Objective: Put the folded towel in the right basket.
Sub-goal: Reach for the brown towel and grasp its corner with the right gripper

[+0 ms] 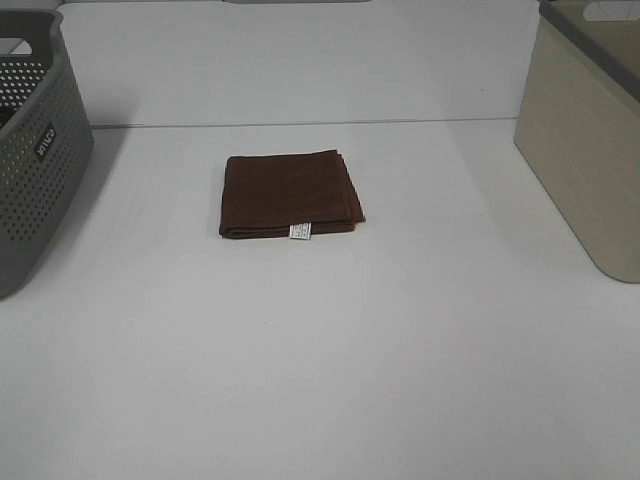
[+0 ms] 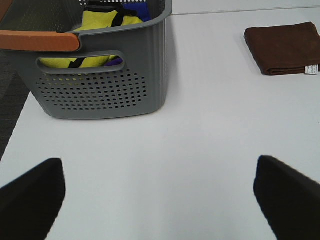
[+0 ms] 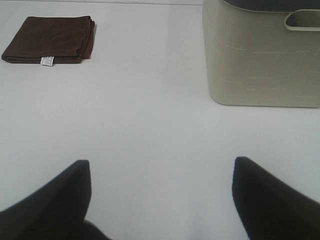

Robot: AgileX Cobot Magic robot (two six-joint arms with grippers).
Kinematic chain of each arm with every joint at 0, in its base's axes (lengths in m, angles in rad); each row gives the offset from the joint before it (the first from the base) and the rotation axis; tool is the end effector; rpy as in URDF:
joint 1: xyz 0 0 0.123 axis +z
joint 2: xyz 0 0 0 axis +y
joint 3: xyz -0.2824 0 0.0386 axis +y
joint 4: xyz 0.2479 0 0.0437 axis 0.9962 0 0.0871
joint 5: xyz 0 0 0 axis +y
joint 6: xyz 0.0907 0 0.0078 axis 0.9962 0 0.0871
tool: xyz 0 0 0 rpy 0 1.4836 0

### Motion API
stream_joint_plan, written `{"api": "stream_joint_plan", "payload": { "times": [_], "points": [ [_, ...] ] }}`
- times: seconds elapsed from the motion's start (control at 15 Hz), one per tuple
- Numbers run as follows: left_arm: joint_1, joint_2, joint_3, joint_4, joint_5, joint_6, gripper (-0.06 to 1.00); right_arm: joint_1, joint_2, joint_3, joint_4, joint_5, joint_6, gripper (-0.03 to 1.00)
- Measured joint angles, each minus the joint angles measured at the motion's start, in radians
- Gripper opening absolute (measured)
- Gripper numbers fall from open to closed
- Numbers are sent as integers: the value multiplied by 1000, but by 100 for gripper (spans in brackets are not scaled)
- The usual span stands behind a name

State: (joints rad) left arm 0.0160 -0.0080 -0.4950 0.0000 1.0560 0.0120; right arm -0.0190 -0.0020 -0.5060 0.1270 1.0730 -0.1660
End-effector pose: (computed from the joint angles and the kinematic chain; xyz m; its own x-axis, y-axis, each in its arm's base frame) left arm -0.0053 -0.0001 0.2761 -0.4492 0.0048 -0.8934 -0.0106 0.9999 0.0107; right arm -0.0065 0.0103 0.2784 -0.4458 -0.0958 -0.8900 -0.1276 0.9909 -0.0428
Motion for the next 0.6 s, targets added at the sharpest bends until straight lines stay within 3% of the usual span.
{"api": "stream_joint_plan", "payload": {
  "times": [0.47, 0.6],
  "points": [
    [0, 0, 0, 0, 0, 0, 97, 0, 10, -1, 0, -1, 0, 74],
    [0, 0, 0, 0, 0, 0, 97, 0, 93, -24, 0, -52, 0, 74]
  ]
}}
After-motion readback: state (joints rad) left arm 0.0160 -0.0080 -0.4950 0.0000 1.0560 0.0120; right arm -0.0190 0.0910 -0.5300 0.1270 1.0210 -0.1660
